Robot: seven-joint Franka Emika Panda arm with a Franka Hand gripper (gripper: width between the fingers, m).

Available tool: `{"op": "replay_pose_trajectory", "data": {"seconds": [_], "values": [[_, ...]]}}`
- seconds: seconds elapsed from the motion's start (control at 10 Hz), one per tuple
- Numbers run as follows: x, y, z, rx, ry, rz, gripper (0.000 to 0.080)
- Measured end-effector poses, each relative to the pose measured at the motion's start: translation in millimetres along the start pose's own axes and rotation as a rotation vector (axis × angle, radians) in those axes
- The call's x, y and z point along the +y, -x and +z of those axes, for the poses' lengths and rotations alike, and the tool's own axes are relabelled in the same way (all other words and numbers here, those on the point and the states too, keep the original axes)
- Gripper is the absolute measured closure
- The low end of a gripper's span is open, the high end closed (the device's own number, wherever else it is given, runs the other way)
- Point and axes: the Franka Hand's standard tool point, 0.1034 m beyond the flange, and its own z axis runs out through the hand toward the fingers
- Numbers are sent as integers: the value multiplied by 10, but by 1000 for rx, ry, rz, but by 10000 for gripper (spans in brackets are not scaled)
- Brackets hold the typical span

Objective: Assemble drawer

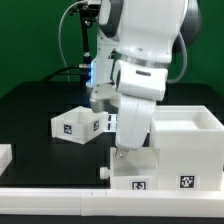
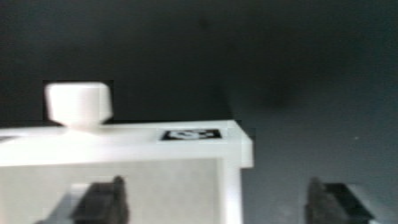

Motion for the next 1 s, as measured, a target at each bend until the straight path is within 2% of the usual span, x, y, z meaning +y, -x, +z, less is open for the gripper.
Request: {"op": "replay_pose_trajectory", "data": {"seconds": [0.1,0.2,0.3,0.5,0.6,0.8,1.0], "values": [[86,23,-126,-13,-12,13,246],[197,66,-219,-14,-6,7,167],[233,192,-203,24,-2,-2,155],[239,467,31,93,-6,-24,150],[234,539,141,132,-21,-20,150],[188,621,227,207,-30,-30,150],[98,590,283,288,-41,4,150]]}}
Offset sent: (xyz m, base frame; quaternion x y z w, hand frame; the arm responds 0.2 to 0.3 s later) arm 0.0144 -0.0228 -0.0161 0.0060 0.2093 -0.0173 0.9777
